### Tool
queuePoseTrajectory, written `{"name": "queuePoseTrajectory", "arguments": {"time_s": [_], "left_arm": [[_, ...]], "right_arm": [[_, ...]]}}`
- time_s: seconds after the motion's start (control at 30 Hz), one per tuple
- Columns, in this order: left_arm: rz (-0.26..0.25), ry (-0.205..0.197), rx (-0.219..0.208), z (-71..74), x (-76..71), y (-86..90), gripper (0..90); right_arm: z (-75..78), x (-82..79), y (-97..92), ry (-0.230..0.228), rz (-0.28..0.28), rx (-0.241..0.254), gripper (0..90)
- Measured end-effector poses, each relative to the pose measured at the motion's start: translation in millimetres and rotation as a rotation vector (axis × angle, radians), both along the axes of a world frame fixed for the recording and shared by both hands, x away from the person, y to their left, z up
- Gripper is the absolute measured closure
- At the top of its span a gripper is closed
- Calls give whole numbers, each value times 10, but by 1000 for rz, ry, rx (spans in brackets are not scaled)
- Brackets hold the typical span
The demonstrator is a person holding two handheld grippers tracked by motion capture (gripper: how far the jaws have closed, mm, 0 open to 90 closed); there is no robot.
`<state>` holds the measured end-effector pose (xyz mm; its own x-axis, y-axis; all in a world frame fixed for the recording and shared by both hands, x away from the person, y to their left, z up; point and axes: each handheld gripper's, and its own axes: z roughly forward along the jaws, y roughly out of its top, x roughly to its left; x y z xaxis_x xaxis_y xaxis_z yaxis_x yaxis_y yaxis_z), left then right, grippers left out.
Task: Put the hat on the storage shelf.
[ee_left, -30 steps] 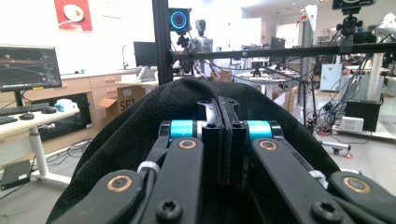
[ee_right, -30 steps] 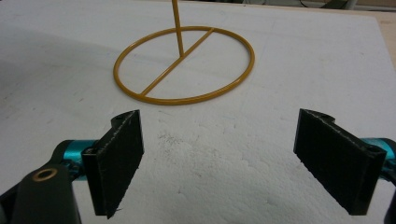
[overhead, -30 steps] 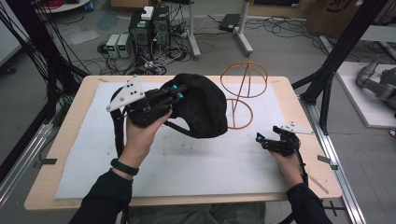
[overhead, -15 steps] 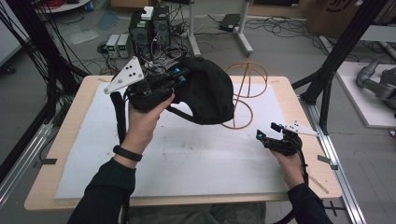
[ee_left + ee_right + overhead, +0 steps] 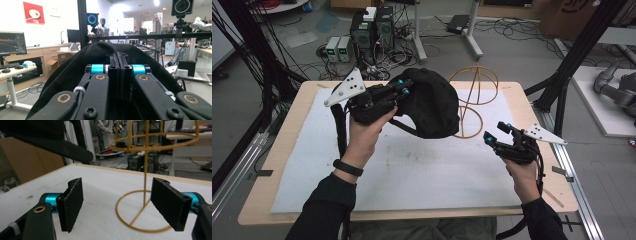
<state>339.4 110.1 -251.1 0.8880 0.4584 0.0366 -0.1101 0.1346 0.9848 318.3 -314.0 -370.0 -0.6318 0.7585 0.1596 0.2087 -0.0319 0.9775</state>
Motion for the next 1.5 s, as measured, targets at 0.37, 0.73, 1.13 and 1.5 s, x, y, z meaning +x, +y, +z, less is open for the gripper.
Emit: {"name": "queuePoseTrajectory", "arguments": {"time_s": [0.37, 0.73, 1.13, 1.5], "left_arm": [[11, 4, 15, -129, -19, -55, 884], [27, 8, 33, -237, -14, -204, 884], [67, 9, 37, -307, -6, -315, 884], [59, 2, 24, -312, -29, -354, 884]], "right_arm": [[385, -169, 220, -58, 93, 40, 260], [818, -260, 545, -104, 174, 22, 261], [1061, -266, 908, -105, 179, -92, 366], [1089, -241, 1120, -105, 129, -210, 557]]}}
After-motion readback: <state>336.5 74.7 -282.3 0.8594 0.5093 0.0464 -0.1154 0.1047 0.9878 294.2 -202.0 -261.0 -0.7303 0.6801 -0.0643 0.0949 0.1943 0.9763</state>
